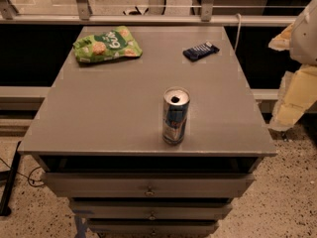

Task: Knock redbull can over

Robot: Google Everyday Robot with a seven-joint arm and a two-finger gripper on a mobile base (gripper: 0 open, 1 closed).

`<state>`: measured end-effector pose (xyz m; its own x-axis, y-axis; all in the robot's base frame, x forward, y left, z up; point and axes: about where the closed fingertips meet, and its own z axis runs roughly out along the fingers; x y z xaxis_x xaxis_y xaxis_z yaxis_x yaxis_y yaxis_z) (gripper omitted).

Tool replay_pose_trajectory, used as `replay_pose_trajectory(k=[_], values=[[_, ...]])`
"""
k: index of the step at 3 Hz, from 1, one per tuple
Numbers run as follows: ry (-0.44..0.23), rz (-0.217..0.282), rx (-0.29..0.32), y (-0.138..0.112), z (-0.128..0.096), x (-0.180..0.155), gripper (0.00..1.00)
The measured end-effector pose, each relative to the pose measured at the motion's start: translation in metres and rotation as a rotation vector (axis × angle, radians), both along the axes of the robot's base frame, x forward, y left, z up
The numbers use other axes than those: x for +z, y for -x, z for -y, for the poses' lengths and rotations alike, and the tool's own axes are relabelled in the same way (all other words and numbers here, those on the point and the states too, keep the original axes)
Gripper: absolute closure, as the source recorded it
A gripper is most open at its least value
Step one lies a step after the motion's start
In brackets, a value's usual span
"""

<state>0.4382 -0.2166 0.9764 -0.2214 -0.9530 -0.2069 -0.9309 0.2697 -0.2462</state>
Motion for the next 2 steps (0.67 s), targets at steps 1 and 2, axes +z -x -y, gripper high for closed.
replay_pose_trajectory(k=[1,2], values=[[0.000,0.000,0.000,0.0000,0.0000,0.0000,0.00],[-0.024,0.010,-0.004,-0.0003,-0.0038,0.0005,0.00]])
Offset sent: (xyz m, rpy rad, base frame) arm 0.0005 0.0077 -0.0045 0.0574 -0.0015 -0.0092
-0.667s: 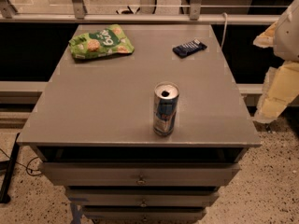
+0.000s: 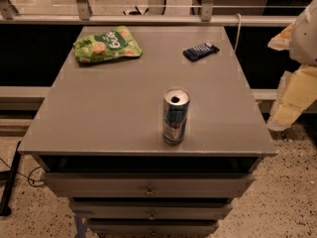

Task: Knock redbull can over

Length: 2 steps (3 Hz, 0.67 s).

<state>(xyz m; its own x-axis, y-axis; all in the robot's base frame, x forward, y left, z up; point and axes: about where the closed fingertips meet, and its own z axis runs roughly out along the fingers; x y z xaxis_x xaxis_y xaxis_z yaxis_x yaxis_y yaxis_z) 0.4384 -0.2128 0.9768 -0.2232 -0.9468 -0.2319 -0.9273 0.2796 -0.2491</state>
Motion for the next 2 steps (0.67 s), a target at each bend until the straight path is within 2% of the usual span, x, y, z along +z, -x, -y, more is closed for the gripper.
replay_pose_trajectory(k=[1,2], values=[[-0.103,0.007,-0.007,0.000,-0.015,-0.010,0.00],[-0.287,0.003,-0.002,-0.002,-0.041,-0.031,0.00]])
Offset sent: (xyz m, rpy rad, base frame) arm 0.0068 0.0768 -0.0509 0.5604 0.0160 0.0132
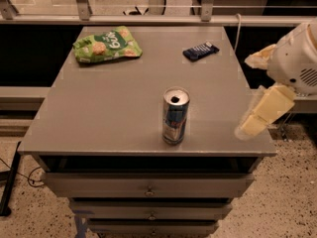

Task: Knock redbull can over

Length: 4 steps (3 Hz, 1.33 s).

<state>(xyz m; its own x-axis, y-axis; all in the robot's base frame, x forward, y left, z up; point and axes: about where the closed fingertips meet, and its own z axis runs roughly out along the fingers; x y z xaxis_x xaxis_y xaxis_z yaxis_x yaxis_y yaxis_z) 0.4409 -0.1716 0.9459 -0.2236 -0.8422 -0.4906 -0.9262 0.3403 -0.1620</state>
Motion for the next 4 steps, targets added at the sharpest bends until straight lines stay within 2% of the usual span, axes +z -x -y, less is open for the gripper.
replay_pose_trajectory(k=[2,3,4], values=[[-0.321,0.025,0.111,-0.002,-0.082,-0.033,0.00],[-0.460,0.051,0.139,-0.004,-0.113,-0.048,0.00],[-0.577,0.067,0.133,-0.006,-0.138,-0.056,0.18]])
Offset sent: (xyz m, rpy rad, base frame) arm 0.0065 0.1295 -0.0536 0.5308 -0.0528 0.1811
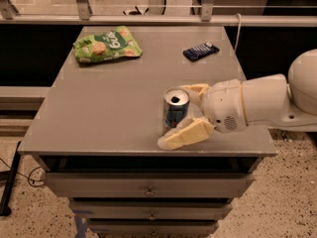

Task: Knock redbull can over

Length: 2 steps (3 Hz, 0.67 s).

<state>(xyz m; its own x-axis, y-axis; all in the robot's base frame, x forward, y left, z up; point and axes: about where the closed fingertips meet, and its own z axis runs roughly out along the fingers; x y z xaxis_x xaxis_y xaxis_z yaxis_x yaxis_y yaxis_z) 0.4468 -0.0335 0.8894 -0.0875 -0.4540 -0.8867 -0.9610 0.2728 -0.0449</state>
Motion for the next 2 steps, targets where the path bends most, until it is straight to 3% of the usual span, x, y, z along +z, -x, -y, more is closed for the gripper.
replay_pose_trajectory(k=[1,2], values=[[-0.063,-0.002,-0.019,-0.0039,-0.0106,-0.0027,0.41],[-0.069,-0.006,-0.039,-0.0136,-0.0102,-0.0009,0.64]])
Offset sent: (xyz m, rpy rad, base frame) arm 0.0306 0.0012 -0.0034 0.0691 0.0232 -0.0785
